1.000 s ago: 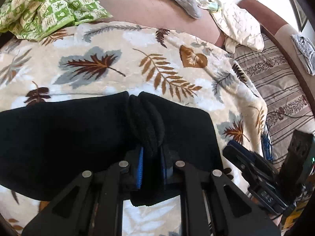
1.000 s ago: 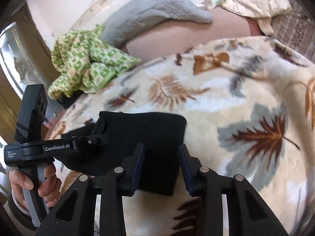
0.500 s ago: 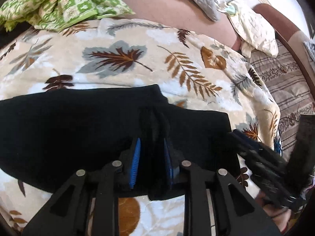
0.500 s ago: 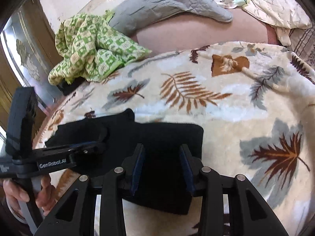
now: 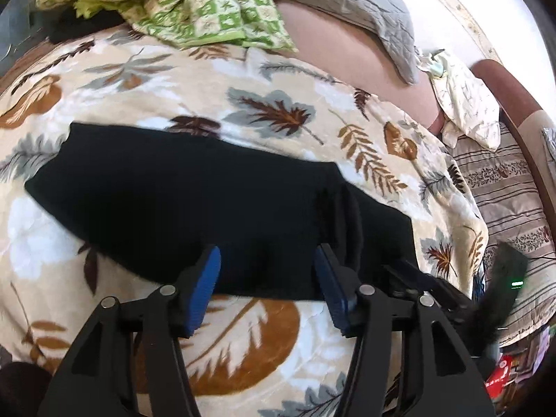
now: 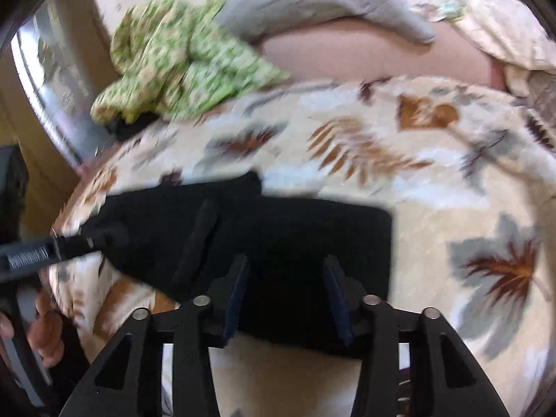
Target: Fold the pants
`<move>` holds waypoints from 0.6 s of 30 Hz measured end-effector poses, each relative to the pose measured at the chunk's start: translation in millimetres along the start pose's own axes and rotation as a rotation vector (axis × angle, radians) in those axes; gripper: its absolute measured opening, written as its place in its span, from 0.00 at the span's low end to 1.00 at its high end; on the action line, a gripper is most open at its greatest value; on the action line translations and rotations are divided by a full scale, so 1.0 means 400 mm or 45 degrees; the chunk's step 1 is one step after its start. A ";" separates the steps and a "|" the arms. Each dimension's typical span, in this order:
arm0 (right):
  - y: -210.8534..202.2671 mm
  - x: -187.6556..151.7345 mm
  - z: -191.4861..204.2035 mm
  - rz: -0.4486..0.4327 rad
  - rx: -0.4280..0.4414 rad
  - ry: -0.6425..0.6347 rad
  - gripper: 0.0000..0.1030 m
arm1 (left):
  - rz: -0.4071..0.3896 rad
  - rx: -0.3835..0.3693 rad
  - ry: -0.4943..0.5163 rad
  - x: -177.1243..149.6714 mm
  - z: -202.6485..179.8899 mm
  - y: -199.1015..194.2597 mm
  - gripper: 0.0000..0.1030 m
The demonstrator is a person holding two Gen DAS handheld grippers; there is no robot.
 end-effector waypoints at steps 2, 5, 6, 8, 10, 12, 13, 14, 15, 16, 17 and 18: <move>0.047 -0.030 0.007 0.036 -0.057 -0.036 0.47 | 0.015 0.037 -0.002 -0.020 0.013 -0.008 0.54; 0.020 -0.025 0.029 0.007 -0.078 -0.073 0.47 | -0.018 0.095 0.007 -0.040 0.032 -0.035 0.55; 0.002 -0.017 0.038 -0.009 -0.035 -0.057 0.47 | -0.029 0.109 0.003 -0.045 0.039 -0.043 0.57; -0.022 -0.005 0.050 -0.041 0.001 -0.034 0.46 | -0.043 0.110 -0.017 -0.057 0.052 -0.056 0.59; -0.034 0.000 0.068 -0.058 0.002 -0.044 0.46 | -0.050 0.110 -0.034 -0.066 0.068 -0.062 0.60; -0.025 -0.003 0.085 -0.048 -0.006 -0.061 0.47 | -0.065 0.124 -0.040 -0.069 0.086 -0.066 0.60; -0.015 -0.002 0.093 -0.044 -0.018 -0.070 0.47 | -0.070 0.128 -0.047 -0.069 0.097 -0.067 0.60; -0.003 -0.001 0.100 -0.040 -0.029 -0.073 0.47 | -0.070 0.129 -0.059 -0.068 0.109 -0.066 0.61; 0.011 0.001 0.107 -0.033 -0.033 -0.068 0.47 | -0.065 0.124 -0.075 -0.067 0.123 -0.063 0.61; 0.025 0.001 0.113 -0.024 -0.032 -0.062 0.47 | -0.064 0.120 -0.087 -0.066 0.131 -0.062 0.62; 0.064 0.001 0.128 0.008 -0.022 -0.056 0.47 | -0.065 0.115 -0.108 -0.066 0.146 -0.061 0.63; 0.064 0.001 0.128 0.008 -0.022 -0.056 0.47 | -0.068 0.112 -0.135 -0.064 0.163 -0.061 0.65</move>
Point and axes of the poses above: each gripper's, at about its wrist camera, not at the fingertips, and y roughly the way its jaws point, z to its left, x to its top, the point moved 7 cm from there along y, roughly the way its jaws point, and after that the axes turned 7 degrees about y, right-handed, at the moved point
